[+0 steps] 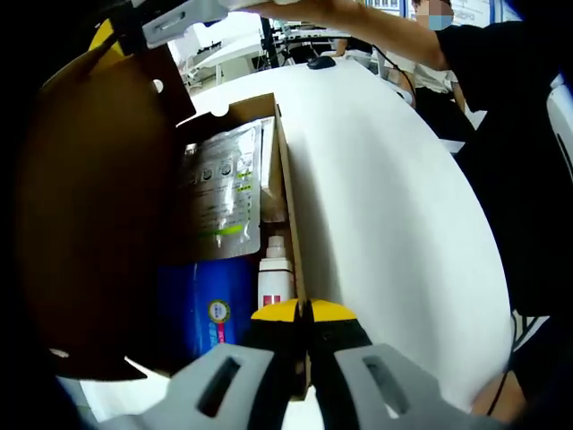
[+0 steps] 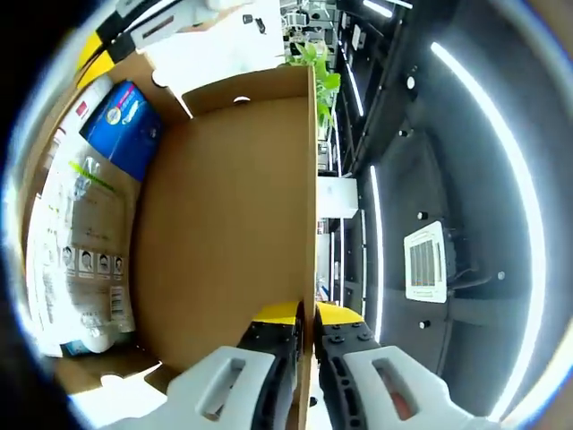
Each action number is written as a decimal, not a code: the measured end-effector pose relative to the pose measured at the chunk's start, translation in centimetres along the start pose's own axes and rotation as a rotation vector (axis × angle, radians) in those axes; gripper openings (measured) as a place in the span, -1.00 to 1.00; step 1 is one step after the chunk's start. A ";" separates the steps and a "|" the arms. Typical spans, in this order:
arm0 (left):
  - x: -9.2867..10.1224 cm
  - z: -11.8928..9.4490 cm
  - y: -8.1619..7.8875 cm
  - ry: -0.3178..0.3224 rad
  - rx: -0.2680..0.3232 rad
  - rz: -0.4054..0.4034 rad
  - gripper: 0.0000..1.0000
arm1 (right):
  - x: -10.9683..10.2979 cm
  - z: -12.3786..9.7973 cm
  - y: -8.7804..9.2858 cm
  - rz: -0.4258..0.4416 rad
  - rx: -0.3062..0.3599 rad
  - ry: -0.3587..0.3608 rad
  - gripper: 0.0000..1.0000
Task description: Operate the shoe box by opening the lid, removing the specified soft item, and placing it in the target area until the item is outside and the box remains undamaged.
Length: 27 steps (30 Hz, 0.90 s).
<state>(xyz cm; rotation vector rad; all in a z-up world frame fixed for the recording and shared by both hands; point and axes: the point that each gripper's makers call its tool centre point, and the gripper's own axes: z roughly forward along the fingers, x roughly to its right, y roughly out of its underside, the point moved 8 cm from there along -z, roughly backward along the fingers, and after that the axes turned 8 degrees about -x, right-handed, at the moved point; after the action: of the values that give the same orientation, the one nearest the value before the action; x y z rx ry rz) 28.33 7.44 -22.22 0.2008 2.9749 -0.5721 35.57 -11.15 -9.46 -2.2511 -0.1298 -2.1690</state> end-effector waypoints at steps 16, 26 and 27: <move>0.3 0.1 0.2 0.005 0.007 0.000 -0.97 | 1.6 7.4 1.3 0.095 0.087 -0.377 -0.92; 0.2 0.1 0.4 0.016 0.028 0.009 -0.97 | 0.7 12.4 1.7 0.132 0.101 -0.611 -0.89; 0.2 0.0 0.5 0.018 0.032 0.004 -0.97 | 0.4 13.2 1.7 0.130 0.101 -0.635 -0.88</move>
<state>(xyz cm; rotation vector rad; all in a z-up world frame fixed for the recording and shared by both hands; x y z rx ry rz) 28.24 7.87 -22.45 0.2160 2.9838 -0.6211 48.83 -11.99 -9.49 -2.7013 -0.0893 -1.2897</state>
